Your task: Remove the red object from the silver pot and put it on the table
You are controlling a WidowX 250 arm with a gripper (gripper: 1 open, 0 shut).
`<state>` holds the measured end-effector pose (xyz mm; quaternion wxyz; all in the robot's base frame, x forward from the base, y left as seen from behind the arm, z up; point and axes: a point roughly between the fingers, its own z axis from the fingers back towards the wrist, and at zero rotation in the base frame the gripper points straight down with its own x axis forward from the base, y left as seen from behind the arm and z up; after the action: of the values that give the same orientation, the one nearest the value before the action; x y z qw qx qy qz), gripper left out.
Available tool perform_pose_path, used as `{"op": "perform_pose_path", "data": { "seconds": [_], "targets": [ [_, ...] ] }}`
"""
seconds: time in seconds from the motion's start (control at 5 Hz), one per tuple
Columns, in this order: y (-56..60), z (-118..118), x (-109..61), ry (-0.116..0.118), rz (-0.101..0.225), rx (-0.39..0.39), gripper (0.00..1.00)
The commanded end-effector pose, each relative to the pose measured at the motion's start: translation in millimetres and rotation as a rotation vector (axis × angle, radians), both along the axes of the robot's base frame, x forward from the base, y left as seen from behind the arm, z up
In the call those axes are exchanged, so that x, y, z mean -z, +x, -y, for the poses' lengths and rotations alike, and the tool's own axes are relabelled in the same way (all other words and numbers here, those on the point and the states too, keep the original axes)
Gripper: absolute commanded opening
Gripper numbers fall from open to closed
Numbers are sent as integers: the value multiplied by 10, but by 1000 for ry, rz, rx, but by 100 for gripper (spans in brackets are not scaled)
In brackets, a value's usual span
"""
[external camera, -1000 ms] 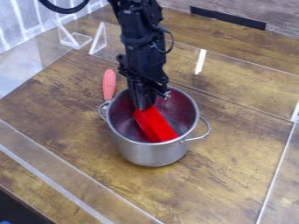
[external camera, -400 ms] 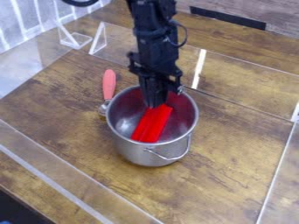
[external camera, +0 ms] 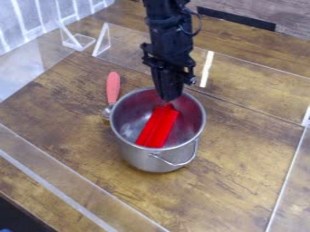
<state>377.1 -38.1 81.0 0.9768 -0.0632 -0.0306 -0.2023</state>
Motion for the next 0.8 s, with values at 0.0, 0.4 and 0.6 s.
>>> {"op": "perform_pose_path", "data": {
  "seconds": [0.0, 0.4, 0.6],
  "targets": [
    [165, 80, -148, -8, 51, 61, 100],
    [132, 278, -12, -6, 25, 55, 0],
    [98, 187, -44, -18, 19, 80, 0]
  ]
}}
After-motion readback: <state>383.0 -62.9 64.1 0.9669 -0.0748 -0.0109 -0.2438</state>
